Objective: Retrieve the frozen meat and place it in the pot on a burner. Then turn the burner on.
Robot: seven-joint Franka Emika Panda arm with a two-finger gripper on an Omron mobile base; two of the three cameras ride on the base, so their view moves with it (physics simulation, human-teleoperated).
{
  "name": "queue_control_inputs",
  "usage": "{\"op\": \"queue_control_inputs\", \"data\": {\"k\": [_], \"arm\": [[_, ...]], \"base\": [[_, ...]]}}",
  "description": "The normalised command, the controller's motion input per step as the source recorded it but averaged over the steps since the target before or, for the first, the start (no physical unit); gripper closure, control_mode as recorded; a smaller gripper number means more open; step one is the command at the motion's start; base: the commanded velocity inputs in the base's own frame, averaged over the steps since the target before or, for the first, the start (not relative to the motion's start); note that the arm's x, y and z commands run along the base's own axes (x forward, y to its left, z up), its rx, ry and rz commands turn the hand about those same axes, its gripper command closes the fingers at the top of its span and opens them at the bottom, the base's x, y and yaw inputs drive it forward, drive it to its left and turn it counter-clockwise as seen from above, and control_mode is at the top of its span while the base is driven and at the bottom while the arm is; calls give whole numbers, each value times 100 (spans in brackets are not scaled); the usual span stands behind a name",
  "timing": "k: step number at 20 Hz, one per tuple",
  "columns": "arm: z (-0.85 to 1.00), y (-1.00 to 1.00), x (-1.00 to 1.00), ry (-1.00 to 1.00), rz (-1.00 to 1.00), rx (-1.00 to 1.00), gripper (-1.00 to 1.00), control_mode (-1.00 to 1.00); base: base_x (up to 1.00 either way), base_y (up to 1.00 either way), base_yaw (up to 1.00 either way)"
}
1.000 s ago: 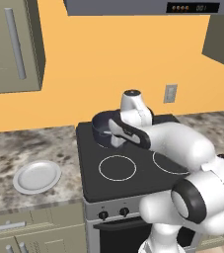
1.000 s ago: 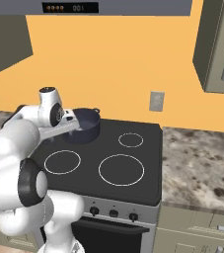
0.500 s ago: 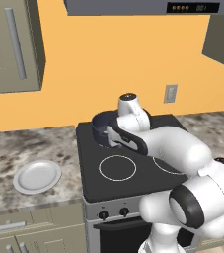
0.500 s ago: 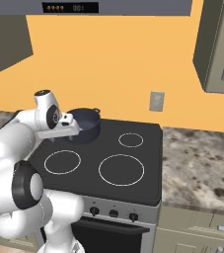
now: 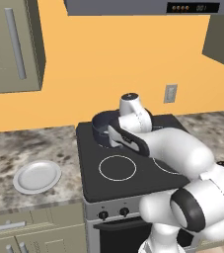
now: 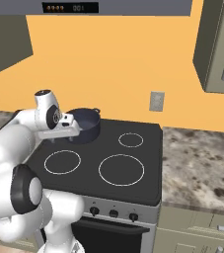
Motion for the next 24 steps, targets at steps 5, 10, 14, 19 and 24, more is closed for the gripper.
{"op": "queue_control_inputs", "data": {"k": [5, 10, 14, 19, 24], "arm": [[0, 0, 0, 0, 0, 0, -100, -100], [0, -4, -5, 0, 0, 0, -100, 100], [0, 0, 0, 0, 0, 0, -100, 100], [0, 0, 0, 0, 0, 0, -100, 100], [0, 0, 0, 0, 0, 0, -100, 100]], "base": [[0, 0, 0], [-14, -8, 0], [-51, -36, 0], [-61, -45, 0], [-53, -55, 0]]}}
